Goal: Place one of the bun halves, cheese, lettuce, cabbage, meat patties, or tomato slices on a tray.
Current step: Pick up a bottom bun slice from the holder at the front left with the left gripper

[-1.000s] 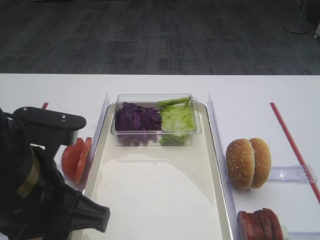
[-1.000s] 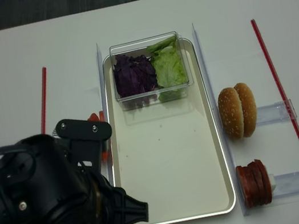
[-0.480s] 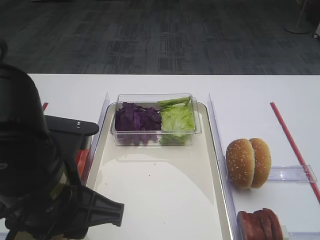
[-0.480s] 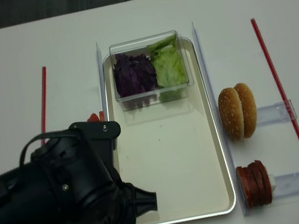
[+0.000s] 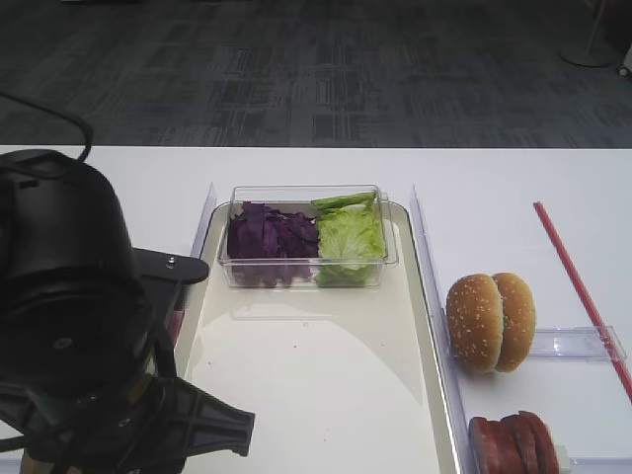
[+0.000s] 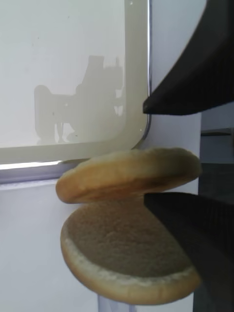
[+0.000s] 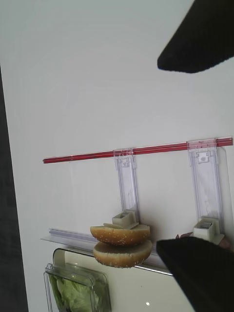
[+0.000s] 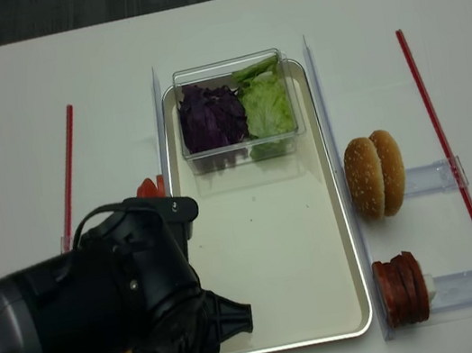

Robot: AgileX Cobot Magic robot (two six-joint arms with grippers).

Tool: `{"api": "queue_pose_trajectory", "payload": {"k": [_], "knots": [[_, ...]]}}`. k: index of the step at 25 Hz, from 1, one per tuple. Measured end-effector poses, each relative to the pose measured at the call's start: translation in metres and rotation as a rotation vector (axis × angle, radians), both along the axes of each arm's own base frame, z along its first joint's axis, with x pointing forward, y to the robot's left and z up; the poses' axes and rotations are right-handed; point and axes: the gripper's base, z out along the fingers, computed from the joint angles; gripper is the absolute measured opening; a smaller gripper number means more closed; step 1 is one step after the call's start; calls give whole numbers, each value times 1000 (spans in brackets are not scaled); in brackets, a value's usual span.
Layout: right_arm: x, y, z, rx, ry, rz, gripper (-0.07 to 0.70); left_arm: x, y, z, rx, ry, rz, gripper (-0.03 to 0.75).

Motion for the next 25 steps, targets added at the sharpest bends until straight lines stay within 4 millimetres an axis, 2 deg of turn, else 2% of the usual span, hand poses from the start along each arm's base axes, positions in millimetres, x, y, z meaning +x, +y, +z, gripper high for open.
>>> {"api": "queue_pose_trajectory", "payload": {"k": [16,25], "knots": [[0,0,0,0,0,0,692,6,-3,-14,71,0,-21,347],[0,0,0,0,0,0,692,6,-3,-15,78,2,-24,347]]}}
